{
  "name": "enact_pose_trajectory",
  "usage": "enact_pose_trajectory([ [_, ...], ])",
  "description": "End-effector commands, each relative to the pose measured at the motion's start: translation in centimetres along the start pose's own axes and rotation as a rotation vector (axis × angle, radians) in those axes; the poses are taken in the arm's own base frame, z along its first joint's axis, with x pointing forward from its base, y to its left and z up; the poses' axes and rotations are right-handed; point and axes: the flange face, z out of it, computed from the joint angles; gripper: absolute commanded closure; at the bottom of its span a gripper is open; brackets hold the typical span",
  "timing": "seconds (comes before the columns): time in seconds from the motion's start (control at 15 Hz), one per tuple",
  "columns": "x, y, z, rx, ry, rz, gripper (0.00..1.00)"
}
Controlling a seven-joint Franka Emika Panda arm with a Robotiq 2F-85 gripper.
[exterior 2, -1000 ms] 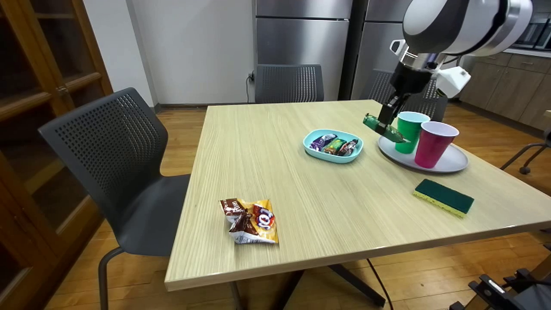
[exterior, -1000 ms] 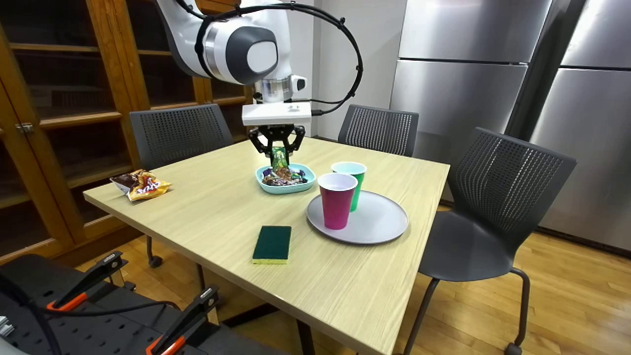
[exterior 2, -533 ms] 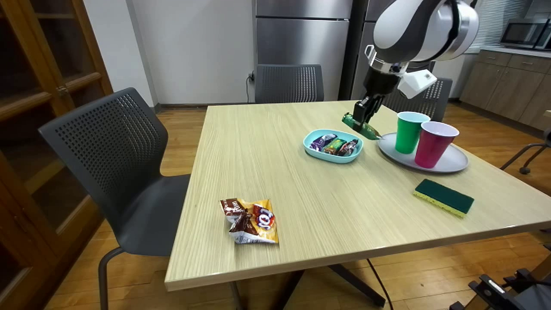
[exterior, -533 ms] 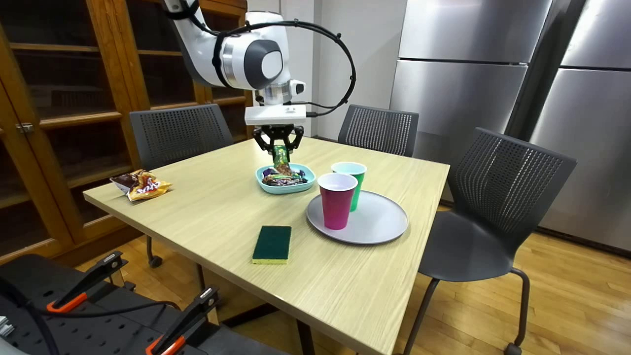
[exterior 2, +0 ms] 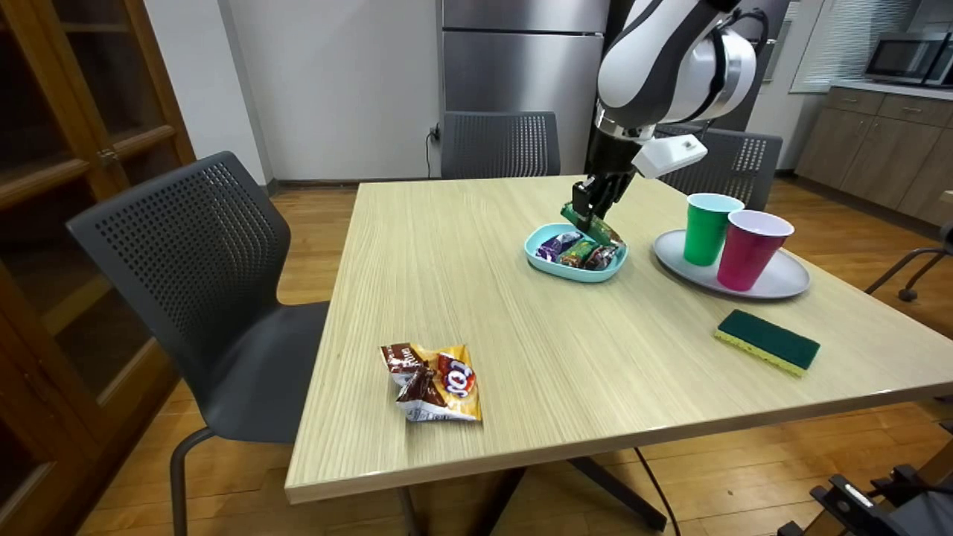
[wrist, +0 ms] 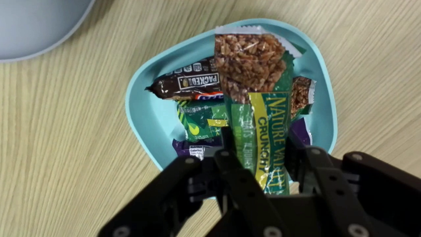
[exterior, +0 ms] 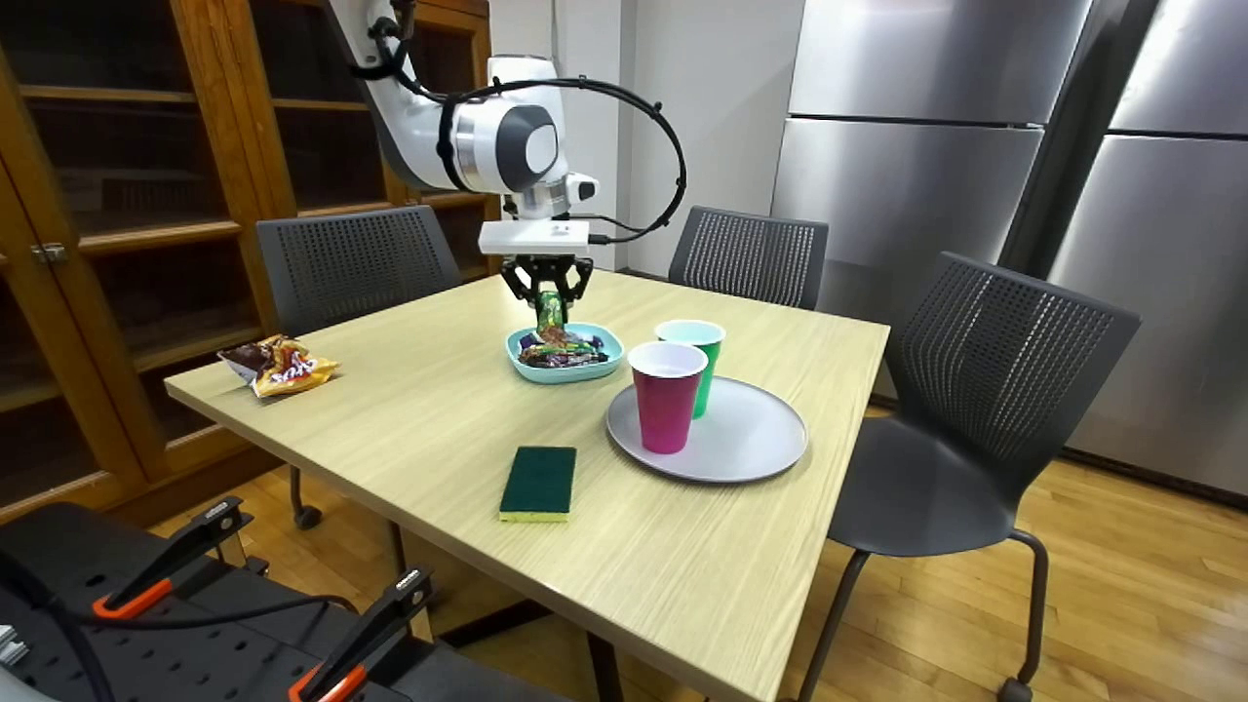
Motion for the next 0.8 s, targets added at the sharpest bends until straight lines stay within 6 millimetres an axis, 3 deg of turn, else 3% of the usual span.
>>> enact_pose_trajectory([
  [0.0,2.0,-0.2,1.0,-0.007,-0.019,0.049,0.87],
  [0.73,2.8,0.1,2.3,-0.005,-0.025,0.088,0.87],
])
